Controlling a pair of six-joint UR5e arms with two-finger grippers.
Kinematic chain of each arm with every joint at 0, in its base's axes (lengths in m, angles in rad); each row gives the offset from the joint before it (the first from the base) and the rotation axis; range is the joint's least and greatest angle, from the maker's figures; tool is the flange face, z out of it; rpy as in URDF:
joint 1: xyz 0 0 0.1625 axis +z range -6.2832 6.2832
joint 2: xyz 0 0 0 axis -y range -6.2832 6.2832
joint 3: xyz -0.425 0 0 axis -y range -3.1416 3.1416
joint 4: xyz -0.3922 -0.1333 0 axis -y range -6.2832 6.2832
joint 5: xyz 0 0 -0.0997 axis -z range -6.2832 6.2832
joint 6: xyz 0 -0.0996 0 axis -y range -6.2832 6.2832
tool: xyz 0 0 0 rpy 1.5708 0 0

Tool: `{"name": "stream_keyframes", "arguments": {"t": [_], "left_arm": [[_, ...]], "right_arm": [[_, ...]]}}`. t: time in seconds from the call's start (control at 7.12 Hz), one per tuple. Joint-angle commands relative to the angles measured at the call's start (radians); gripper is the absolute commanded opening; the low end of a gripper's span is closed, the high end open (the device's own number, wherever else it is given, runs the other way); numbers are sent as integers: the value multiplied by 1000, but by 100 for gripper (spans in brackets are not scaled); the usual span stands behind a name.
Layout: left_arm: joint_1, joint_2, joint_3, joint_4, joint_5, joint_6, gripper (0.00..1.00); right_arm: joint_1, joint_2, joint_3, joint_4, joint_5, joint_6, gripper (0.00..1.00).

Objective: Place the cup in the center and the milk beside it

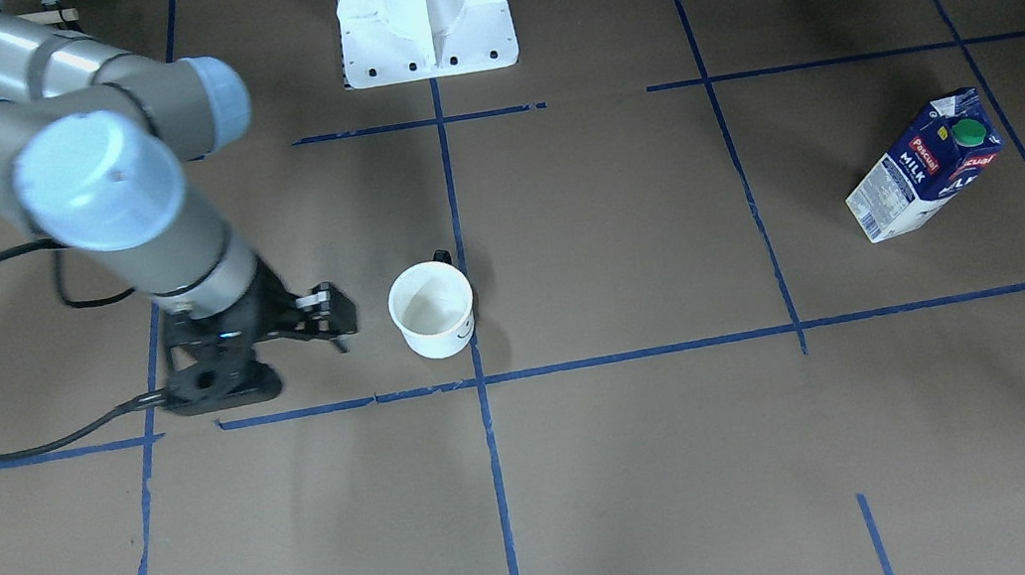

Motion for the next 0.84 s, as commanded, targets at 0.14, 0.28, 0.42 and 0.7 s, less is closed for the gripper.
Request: {"name": "stream_keyframes", "arguments": {"t": [0.14, 0.28, 0.42, 0.7], "left_arm": [[3, -134, 95, -11, -12, 1, 100], [3, -140, 94, -9, -12, -1, 100], [3, -146, 80, -12, -12, -4, 100], [3, -148, 13, -15, -12, -137, 100]], "right_arm": [[260, -242, 107, -41, 135, -477, 100], [304, -405, 193, -37, 141, -627, 100], [382, -542, 259, -38, 144, -770, 100], [494, -809, 373, -26, 131, -858, 100]]}}
